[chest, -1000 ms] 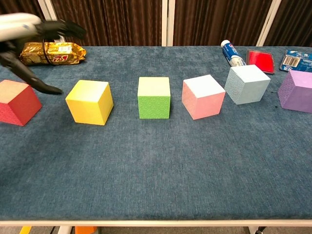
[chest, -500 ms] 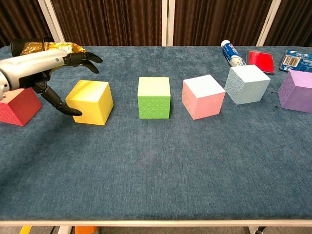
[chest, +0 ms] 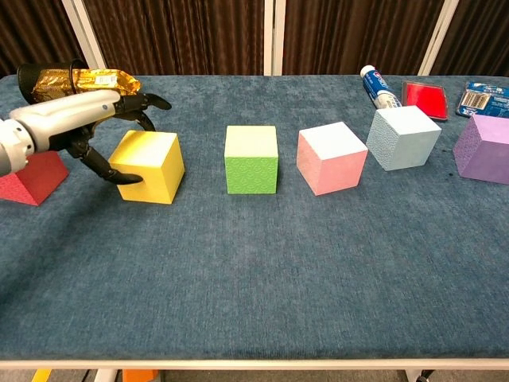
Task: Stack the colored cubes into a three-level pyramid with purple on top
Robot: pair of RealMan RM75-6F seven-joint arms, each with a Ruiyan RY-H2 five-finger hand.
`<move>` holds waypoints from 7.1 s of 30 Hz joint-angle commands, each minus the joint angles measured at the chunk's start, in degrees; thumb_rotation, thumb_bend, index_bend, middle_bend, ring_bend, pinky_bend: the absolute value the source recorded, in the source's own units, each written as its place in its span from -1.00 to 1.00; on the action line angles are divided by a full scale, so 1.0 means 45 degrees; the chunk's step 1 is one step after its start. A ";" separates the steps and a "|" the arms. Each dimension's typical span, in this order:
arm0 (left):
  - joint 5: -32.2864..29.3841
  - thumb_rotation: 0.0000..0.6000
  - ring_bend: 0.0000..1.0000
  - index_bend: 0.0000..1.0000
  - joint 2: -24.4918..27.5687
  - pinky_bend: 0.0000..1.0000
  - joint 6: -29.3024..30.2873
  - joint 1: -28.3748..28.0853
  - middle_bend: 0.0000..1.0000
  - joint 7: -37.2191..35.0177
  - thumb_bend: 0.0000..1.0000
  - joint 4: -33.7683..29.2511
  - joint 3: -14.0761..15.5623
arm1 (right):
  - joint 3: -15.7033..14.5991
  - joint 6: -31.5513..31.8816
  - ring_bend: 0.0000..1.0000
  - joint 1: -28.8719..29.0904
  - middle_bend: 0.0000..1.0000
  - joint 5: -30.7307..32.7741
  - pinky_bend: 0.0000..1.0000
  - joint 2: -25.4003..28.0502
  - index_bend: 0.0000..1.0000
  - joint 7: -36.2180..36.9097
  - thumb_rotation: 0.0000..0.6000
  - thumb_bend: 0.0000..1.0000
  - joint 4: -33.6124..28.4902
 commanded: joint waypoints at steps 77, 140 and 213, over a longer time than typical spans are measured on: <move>-0.1948 1.00 -0.80 -0.82 -0.2140 -0.86 -0.0107 -0.1284 -0.28 0.1073 -0.48 0.0732 -0.0847 | -0.0284 -0.0453 -1.00 -0.0125 -1.00 0.0328 -1.00 -0.0296 -1.00 0.0436 1.00 -0.95 0.0644; 0.0821 1.00 -1.00 -0.84 0.3918 -0.89 0.6426 0.5063 -0.88 -0.0013 -0.64 -0.1807 0.2248 | -0.0172 -0.7247 -1.00 0.6371 -0.98 -0.0897 -1.00 -0.3736 -1.00 -0.1358 1.00 -1.00 0.1854; 0.1697 1.00 -1.00 -0.84 0.4117 -0.89 0.5607 0.6307 -0.88 -0.2475 -0.64 -0.0812 0.1602 | 0.0224 -0.5959 -0.82 0.8703 0.26 0.5636 -1.00 -0.7505 -1.00 -0.6695 1.00 -0.80 0.2415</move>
